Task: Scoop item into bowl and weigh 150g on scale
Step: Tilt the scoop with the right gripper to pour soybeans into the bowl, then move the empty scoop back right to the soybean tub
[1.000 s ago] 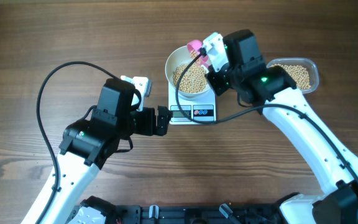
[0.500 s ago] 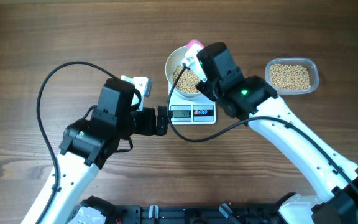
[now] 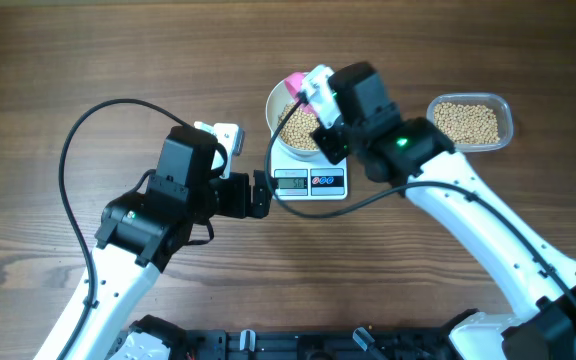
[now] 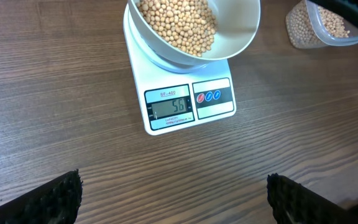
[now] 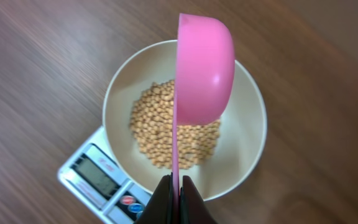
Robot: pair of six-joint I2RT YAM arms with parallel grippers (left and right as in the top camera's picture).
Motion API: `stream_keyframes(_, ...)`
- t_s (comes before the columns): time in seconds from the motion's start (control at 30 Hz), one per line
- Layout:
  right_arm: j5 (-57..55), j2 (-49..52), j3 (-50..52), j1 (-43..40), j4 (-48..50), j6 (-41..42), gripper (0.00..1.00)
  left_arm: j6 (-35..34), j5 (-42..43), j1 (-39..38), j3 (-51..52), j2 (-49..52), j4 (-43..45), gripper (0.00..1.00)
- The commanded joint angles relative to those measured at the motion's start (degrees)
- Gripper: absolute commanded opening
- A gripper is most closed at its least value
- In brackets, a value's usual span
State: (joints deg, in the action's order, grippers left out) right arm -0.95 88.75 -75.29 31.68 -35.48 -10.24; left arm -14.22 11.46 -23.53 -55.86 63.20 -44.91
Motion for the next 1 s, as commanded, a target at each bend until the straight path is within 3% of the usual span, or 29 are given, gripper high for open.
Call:
stream_keyframes(0.0,6.1,-3.7,-1.3,-6.4,0.3,8.1,0.04,0.5,0.7,-0.3,-0.2,-0.2,0.1,1.0)
stream_keyframes(0.17,7.2,-8.7,-1.3,-17.2,0.0,13.6,0.04,0.5,0.7,-0.3,-0.2,-0.2,0.1,1.0)
stream_keyframes(0.4,17.6,-11.2,-1.1,-37.3,-7.3,12.4,0.04,0.5,0.7,-0.3,-0.2,-0.2,0.1,1.0)
stream_keyframes(0.57,17.7,-9.0,-0.8,-47.0,-13.5,10.2,0.04,0.5,0.7,-0.3,-0.2,-0.2,0.1,1.0)
stream_keyframes(0.97,13.7,1.2,-0.8,-50.7,-18.7,2.2,0.04,0.5,0.7,-0.3,-0.2,-0.2,0.1,1.0)
